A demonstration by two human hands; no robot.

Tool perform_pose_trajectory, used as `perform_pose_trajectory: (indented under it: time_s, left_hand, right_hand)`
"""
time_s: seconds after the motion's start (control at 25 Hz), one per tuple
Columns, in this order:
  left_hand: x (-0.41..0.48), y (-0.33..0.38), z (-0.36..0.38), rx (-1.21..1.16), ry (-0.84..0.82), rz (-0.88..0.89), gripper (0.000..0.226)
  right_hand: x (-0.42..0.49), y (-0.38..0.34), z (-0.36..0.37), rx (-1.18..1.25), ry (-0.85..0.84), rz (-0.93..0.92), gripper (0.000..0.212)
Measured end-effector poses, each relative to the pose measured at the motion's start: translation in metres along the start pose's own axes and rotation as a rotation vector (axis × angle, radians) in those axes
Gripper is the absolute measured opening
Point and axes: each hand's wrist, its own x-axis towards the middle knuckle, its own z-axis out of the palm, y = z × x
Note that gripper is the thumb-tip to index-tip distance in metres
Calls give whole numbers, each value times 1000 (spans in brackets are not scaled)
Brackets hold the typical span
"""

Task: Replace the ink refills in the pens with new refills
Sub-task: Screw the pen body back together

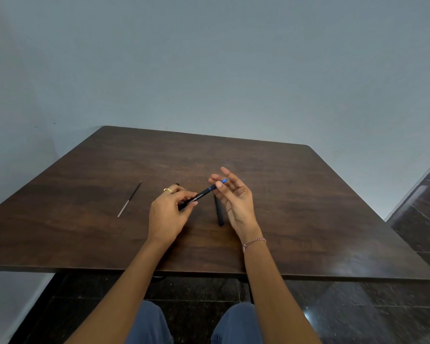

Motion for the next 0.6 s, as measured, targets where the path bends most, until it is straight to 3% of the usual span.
perform_pose_trajectory:
  time_s: [0.24, 0.6]
  left_hand:
    - [0, 1, -1, -3, -4, -6, 22]
    - [-1, 2, -1, -4, -20, 9, 21]
  right_hand:
    - [1, 2, -3, 90, -12, 50, 29]
    - [2, 2, 0, -113, 147, -2, 21]
